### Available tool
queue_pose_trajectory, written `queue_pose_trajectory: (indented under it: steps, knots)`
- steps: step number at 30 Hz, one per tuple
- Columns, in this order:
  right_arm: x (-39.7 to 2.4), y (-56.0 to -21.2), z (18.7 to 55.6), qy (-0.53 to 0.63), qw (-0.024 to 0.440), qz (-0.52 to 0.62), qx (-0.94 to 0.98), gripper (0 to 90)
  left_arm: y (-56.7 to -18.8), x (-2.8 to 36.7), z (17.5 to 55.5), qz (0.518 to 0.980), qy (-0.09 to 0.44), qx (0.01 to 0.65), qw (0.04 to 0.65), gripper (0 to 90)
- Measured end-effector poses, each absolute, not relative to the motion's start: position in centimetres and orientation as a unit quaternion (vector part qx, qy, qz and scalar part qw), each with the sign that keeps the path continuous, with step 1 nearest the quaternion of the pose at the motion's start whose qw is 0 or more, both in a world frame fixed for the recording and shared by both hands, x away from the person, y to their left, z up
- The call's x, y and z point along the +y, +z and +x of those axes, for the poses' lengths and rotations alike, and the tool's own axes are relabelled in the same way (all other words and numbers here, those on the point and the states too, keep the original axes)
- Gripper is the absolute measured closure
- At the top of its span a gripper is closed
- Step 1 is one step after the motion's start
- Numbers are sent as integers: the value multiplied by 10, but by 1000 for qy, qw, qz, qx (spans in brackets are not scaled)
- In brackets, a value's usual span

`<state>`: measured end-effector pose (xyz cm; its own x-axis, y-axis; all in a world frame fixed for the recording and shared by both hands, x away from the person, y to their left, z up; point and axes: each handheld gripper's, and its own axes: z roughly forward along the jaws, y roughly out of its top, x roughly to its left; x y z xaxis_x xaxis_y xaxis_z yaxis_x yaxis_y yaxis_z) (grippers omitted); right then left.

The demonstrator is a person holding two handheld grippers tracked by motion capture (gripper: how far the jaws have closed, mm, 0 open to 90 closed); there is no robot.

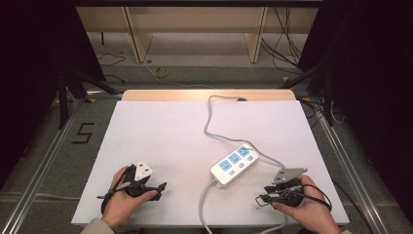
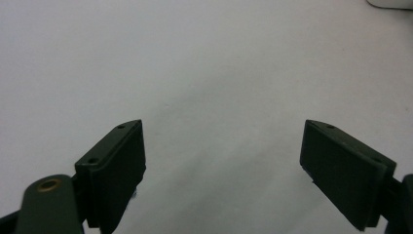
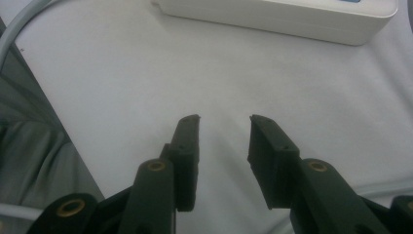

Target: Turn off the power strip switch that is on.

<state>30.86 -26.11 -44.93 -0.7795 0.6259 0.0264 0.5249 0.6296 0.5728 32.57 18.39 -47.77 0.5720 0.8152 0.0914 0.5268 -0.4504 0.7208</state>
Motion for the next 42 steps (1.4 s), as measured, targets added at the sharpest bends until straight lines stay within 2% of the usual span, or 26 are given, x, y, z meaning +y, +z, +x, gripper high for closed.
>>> queue_pose_trajectory:
  steps: [4,9,16,42]
  knots:
    - [-261,-450,309,285,91,319,899,654,-477,183,326,823,220,407,330,168]
    - [-262,-449,311,286,106,318,897,725,-477,183,325,822,221,406,332,168]
    - [-262,-447,314,270,115,307,905,900,-477,183,325,822,222,406,332,168]
    - [-254,-440,320,267,101,326,901,900,-477,183,326,823,225,406,328,169]
